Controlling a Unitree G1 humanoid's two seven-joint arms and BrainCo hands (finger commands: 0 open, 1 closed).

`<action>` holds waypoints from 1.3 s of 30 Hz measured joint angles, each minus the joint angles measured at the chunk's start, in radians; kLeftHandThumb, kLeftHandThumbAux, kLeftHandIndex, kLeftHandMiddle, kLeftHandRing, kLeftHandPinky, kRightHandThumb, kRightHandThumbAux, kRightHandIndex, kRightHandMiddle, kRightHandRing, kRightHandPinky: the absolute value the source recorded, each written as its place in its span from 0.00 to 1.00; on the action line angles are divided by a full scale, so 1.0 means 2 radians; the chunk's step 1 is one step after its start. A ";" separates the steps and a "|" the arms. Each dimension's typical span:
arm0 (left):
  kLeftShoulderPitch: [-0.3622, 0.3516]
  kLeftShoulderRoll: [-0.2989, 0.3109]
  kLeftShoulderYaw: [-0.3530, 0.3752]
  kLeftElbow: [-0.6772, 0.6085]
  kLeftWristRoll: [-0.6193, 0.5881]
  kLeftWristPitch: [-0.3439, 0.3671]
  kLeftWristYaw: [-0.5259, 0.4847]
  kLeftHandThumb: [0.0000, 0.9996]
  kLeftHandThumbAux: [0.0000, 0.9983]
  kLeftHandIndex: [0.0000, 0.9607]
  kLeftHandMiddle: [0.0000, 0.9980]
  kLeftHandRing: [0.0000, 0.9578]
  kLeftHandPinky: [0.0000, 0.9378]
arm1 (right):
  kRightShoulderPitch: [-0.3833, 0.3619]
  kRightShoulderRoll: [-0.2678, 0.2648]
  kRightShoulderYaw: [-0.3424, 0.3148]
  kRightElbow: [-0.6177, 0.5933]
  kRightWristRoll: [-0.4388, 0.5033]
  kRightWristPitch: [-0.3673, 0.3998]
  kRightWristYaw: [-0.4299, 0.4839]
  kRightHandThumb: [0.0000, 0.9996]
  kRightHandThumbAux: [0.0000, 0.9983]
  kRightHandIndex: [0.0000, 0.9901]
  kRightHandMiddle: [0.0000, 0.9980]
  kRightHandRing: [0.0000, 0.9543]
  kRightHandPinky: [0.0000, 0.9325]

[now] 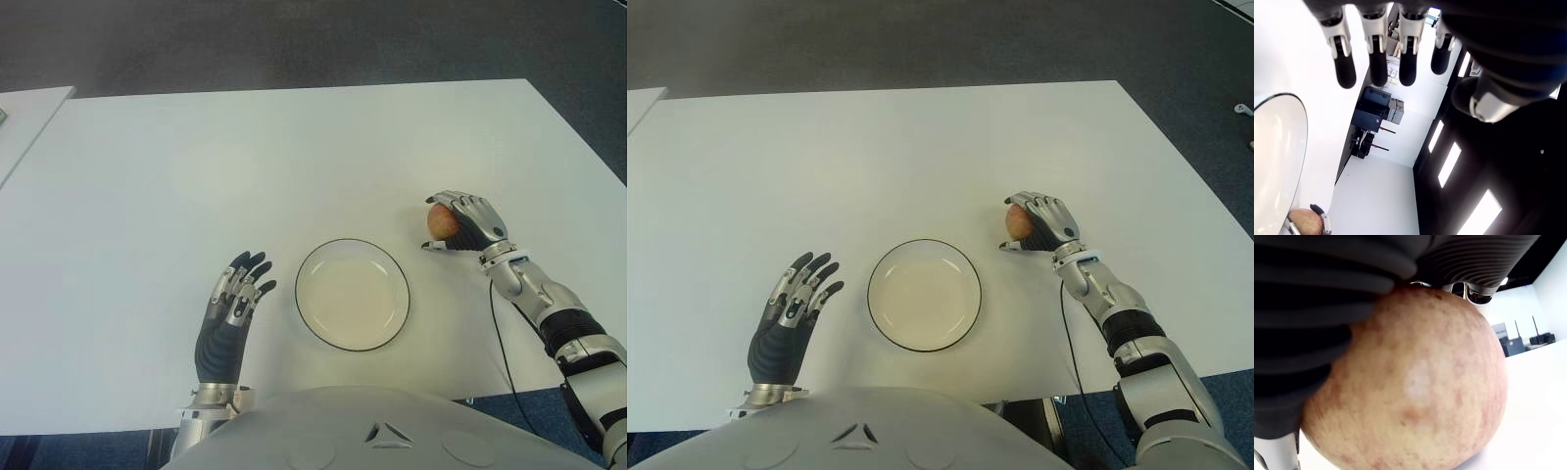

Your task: Put the apples into the plate.

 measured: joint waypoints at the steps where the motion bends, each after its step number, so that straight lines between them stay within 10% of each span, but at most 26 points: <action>1: 0.000 0.000 0.000 0.000 0.000 0.000 0.000 0.27 0.51 0.16 0.18 0.19 0.25 | 0.000 -0.001 -0.001 -0.001 0.000 0.000 0.002 0.73 0.71 0.44 0.92 0.93 0.95; 39: 0.003 0.003 0.000 -0.003 -0.026 -0.001 0.000 0.28 0.53 0.16 0.19 0.19 0.24 | -0.009 -0.020 -0.047 -0.071 0.032 -0.010 0.085 0.74 0.71 0.45 0.89 0.92 0.92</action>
